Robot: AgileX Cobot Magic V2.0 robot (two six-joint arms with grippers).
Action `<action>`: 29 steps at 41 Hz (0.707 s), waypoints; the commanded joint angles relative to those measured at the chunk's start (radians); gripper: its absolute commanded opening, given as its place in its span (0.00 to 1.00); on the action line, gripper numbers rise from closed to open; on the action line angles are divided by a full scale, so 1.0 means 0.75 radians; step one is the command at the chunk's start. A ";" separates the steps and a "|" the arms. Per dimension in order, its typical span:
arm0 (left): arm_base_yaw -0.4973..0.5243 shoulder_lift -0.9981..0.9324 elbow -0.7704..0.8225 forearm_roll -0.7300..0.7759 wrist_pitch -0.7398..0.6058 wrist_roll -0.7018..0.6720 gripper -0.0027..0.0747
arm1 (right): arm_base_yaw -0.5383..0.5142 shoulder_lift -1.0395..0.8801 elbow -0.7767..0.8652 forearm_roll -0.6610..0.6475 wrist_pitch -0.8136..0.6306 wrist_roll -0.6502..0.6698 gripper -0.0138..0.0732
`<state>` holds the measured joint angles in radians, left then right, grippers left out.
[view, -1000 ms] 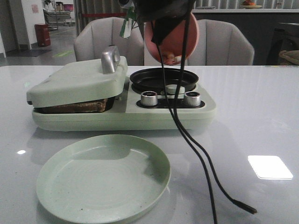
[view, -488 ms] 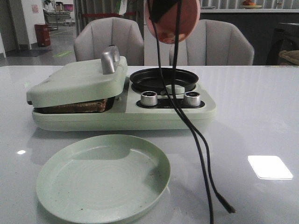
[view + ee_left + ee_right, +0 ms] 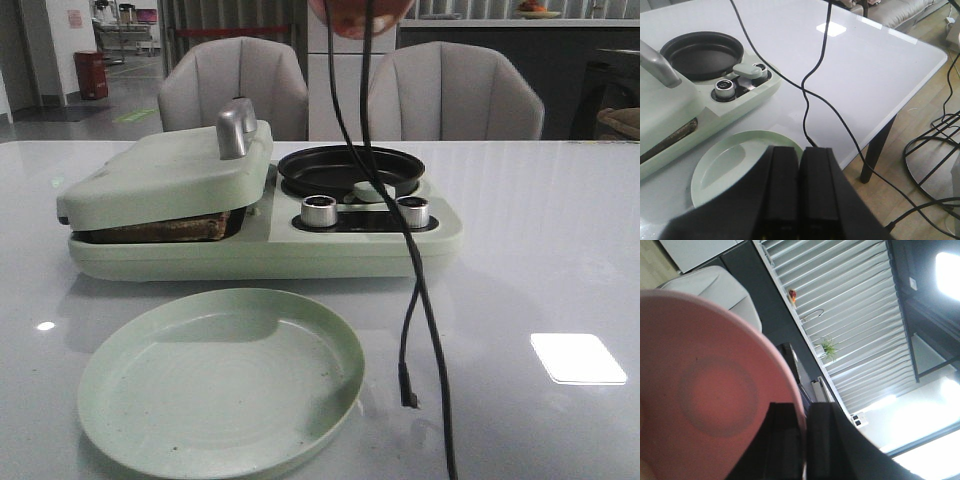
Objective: Make breakfast with bread and shrimp
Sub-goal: 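Tilt the pink bowl over the black pan to pour the shrimp in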
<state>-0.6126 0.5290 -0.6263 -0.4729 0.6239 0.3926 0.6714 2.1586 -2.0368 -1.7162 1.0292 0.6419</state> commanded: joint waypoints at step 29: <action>-0.009 0.004 -0.035 -0.039 -0.095 0.001 0.16 | 0.001 0.009 -0.104 -0.127 0.059 -0.163 0.18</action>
<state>-0.6126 0.5290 -0.6263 -0.4729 0.6239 0.3926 0.6714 2.2457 -2.0780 -1.7105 1.0641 0.5268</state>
